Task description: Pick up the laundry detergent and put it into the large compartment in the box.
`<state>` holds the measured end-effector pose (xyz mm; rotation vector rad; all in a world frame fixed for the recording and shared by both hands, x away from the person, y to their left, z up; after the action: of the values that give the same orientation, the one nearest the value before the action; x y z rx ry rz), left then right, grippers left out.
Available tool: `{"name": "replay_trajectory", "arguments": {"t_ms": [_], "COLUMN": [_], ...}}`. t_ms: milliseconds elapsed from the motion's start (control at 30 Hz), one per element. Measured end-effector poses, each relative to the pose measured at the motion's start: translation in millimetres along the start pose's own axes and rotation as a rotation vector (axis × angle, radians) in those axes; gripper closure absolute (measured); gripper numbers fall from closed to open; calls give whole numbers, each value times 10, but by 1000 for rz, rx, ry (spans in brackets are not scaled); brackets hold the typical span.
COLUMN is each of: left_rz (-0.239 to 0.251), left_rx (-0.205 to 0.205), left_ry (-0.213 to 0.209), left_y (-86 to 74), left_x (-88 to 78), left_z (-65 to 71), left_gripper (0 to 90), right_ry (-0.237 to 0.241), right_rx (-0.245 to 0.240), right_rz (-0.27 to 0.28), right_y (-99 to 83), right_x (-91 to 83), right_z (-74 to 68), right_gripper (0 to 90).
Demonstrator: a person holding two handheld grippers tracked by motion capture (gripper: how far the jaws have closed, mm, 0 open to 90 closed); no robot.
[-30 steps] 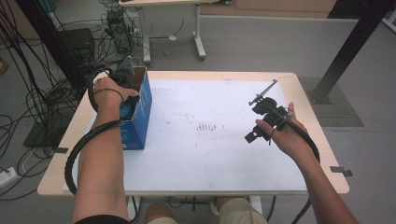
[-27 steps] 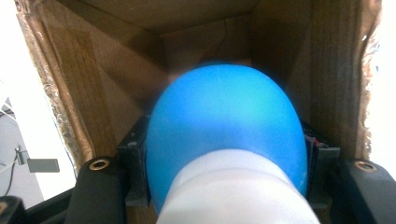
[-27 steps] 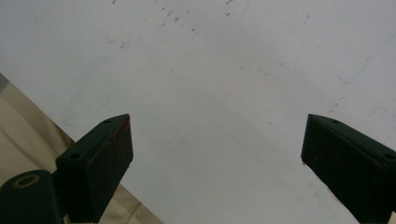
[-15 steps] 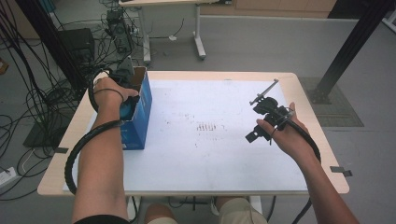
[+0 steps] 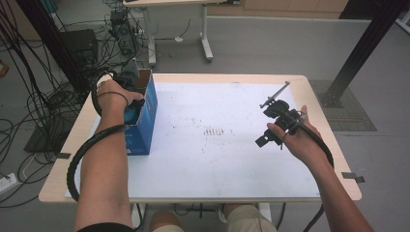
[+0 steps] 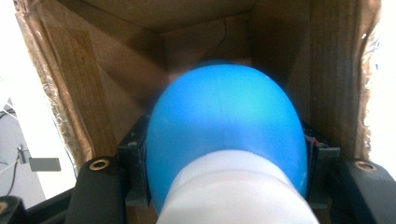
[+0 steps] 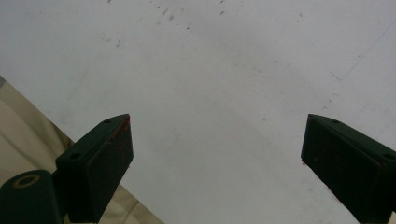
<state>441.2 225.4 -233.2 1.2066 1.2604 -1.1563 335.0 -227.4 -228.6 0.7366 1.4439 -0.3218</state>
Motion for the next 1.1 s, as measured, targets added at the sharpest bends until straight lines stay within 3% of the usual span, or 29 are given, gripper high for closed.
{"name": "replay_trajectory", "arguments": {"t_ms": [1100], "left_rz": [5], "left_rx": [2], "left_ry": [-2], "left_y": [-18], "left_x": [0], "left_z": [-10], "left_gripper": [368], "right_ry": [0], "right_rx": [1], "right_rz": [4], "right_y": [11], "right_x": [0], "right_z": [-8], "right_gripper": [92]}}
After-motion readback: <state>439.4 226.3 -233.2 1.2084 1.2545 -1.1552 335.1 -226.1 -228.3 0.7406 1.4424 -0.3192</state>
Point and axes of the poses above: each handheld gripper's, and its own axes: x roughly forward along the jaws, y roughly out of its top, z roughly to its right, the point moved 6 cm from there along x, roughly forward along the jaws, and after that the axes turned 10 degrees about -x, right-handed, at the moved point
